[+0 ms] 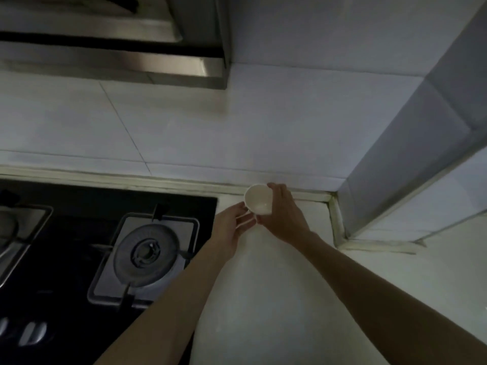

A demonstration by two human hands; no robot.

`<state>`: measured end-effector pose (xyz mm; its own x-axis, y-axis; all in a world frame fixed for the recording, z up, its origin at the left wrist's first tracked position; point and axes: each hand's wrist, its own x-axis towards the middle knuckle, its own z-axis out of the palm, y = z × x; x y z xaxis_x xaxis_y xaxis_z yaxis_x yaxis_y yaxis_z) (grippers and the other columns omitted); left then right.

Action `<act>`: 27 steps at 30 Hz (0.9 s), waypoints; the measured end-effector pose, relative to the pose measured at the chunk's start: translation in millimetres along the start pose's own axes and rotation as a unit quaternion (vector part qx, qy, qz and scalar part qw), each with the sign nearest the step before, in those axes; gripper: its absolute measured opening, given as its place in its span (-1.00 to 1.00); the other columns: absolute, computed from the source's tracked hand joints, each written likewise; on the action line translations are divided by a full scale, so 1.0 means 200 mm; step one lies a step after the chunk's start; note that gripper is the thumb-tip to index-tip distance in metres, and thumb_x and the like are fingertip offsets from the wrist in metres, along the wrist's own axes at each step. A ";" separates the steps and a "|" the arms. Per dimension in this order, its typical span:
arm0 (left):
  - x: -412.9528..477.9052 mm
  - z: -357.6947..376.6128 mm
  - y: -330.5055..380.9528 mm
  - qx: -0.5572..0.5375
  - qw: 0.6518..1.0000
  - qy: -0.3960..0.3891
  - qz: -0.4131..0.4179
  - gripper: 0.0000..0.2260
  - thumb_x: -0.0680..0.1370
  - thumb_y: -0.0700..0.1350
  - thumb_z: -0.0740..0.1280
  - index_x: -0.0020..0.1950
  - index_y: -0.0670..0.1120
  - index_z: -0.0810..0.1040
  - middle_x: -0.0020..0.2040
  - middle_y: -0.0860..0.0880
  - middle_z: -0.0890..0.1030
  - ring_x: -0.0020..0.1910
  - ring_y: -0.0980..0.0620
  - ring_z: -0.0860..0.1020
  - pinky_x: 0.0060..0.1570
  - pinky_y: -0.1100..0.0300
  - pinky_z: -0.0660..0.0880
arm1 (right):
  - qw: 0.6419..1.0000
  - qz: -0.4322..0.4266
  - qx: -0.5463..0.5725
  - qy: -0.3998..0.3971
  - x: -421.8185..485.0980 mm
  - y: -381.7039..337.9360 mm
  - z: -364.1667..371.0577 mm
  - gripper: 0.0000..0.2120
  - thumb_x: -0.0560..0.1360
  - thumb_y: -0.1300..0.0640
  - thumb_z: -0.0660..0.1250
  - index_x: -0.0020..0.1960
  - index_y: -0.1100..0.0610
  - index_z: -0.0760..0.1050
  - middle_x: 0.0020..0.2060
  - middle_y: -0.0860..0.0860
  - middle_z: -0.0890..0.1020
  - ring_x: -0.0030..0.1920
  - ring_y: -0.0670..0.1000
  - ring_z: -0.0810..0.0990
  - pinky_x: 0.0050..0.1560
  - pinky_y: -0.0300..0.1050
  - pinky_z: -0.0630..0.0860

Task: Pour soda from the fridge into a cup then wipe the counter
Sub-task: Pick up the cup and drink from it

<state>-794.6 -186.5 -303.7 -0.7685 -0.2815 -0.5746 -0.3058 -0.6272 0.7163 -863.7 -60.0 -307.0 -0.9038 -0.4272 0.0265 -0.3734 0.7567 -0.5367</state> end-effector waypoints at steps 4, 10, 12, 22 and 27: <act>0.05 -0.06 -0.02 0.003 1.000 -0.011 -0.008 -0.77 0.60 -0.31 0.17 0.14 -0.27 0.58 0.03 -0.17 0.64 -0.01 -0.10 0.60 -0.13 0.14 0.62 | 0.999 0.020 0.031 -0.018 0.04 0.01 0.13 -0.23 0.36 -0.01 0.51 0.43 0.16 0.21 0.27 0.11 0.37 0.27 0.15 0.40 0.11 0.08 0.49; 0.05 -0.04 -0.05 0.011 0.999 -0.041 -0.009 -0.80 0.57 -0.34 0.19 0.03 -0.22 0.60 -0.03 -0.11 0.66 0.02 -0.07 0.58 -0.13 0.15 0.62 | 0.998 0.047 0.044 -0.020 0.06 0.02 0.16 -0.15 0.39 -0.04 0.49 0.48 0.21 0.12 0.31 0.15 0.31 0.32 0.18 0.36 0.15 0.11 0.46; 0.04 -0.03 -0.04 0.022 0.999 -0.038 -0.007 -0.80 0.57 -0.35 0.19 -0.01 -0.23 0.61 -0.05 -0.13 0.65 0.01 -0.08 0.57 -0.17 0.17 0.62 | 0.997 0.054 0.047 -0.037 0.06 0.03 0.14 -0.10 0.37 -0.05 0.51 0.50 0.21 0.08 0.34 0.15 0.29 0.35 0.17 0.34 0.18 0.11 0.45; -0.05 0.02 -0.17 0.254 0.945 0.186 0.089 -0.86 0.51 -0.25 0.27 0.03 -0.10 0.43 0.05 -0.20 0.56 -0.01 -0.17 0.58 0.00 -0.01 0.56 | 0.997 0.039 -0.029 -0.067 -0.22 0.15 -0.21 -0.24 0.52 0.05 0.35 0.54 0.22 0.01 0.48 0.17 0.20 0.48 0.14 0.21 0.41 0.03 0.26; -0.36 0.26 -0.38 0.455 0.856 0.090 0.227 -0.85 0.49 -0.26 0.33 0.04 -0.17 0.46 0.01 -0.09 0.47 -0.14 -0.03 0.45 -0.11 0.15 0.35 | 0.989 0.057 -0.105 -0.091 -0.60 0.41 -0.59 -0.49 0.53 0.15 0.28 0.44 0.21 0.24 0.36 0.16 0.34 0.28 0.19 0.46 0.23 0.05 0.44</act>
<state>-745.2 -80.7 -297.1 -0.8506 -0.5046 -0.1477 -0.3720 0.3791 0.8473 -811.1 111.4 -254.2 -0.8969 -0.4013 -0.1857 -0.3247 0.8827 -0.3396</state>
